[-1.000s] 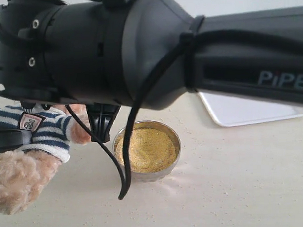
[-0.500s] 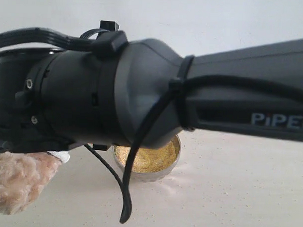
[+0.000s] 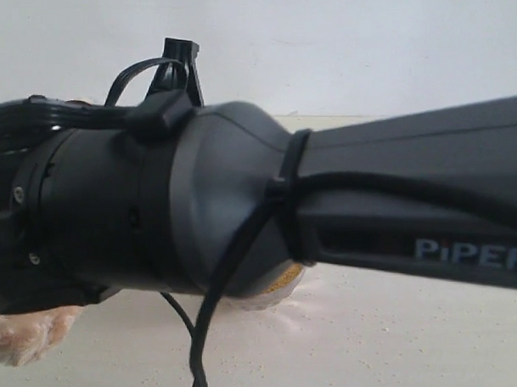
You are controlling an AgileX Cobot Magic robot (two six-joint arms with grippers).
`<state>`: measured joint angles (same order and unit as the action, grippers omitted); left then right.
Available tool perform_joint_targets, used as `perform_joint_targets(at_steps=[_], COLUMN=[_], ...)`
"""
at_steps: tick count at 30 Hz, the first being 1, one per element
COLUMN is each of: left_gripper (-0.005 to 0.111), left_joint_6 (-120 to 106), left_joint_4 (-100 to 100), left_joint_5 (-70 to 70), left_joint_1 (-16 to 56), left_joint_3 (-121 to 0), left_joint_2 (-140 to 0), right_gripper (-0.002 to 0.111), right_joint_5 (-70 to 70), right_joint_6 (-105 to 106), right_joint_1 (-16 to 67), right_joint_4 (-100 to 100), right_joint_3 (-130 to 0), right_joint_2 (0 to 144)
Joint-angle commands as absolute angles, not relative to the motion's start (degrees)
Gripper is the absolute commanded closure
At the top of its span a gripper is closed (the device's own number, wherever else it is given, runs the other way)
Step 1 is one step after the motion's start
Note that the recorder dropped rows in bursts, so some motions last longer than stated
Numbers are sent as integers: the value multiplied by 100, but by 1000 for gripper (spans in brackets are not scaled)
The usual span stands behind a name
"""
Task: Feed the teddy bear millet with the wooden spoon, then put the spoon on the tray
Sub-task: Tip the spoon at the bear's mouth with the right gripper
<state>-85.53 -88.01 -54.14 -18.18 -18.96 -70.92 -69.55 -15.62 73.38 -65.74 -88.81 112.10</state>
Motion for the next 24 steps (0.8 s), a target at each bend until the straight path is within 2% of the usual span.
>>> perform_joint_targets(at_steps=[1,24], left_gripper=[102,102], left_joint_6=[-8573,-8573], left_joint_4=[-8899,-8899], left_joint_5=[-5540,-5540], left_joint_1=[-1827,-1827], left_joint_3=[-1894,-1894], left_joint_2=[-7051,-7051], right_gripper=[108,108], right_joint_5=[-6996,-6996], right_joint_6=[-1612,-2151], right_joint_1=[7386,7484], right_joint_4=[-6741,-7491], right_joint_3=[-8796,-8448], right_joint_2=[11254,10981])
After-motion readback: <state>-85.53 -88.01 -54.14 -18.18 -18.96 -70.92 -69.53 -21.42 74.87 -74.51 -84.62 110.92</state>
